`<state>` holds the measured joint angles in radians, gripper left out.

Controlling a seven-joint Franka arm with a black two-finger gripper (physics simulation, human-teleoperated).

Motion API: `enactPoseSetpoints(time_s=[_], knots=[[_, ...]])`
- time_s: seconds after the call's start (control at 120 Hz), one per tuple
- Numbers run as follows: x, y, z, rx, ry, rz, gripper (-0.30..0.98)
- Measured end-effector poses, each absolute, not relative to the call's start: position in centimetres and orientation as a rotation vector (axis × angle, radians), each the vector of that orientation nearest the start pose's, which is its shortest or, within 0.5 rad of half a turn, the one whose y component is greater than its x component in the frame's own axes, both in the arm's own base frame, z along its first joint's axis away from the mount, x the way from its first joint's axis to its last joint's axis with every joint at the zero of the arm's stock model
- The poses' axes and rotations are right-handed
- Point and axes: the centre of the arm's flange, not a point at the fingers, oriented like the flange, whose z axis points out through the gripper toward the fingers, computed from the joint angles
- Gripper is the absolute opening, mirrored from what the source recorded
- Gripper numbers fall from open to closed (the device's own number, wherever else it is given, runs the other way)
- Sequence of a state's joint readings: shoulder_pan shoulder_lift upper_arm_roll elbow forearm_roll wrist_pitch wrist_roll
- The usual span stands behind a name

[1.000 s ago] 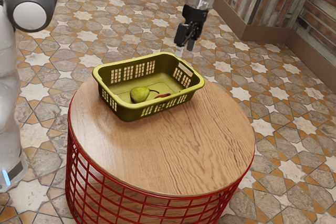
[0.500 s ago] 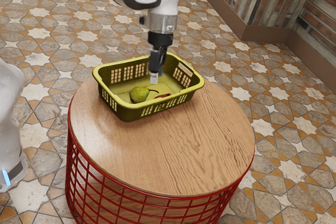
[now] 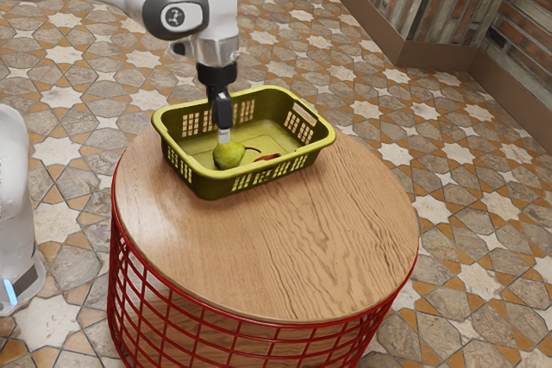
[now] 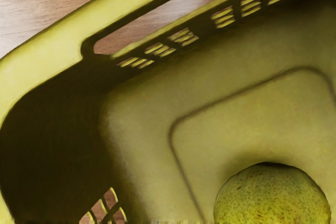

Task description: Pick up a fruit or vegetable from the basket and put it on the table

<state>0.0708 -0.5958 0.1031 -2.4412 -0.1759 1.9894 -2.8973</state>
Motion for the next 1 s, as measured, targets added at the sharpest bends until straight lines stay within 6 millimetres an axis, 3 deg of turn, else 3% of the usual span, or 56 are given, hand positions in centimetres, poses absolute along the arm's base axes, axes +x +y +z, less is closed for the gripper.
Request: enactPoseSetpoints(time_s=[0.417,1.0], knots=[[39.4,8.0,48.2,-0.113,2.966,-0.366,0.69],[41.2,10.2,44.6,-0.231,2.969,-0.376,0.69]])
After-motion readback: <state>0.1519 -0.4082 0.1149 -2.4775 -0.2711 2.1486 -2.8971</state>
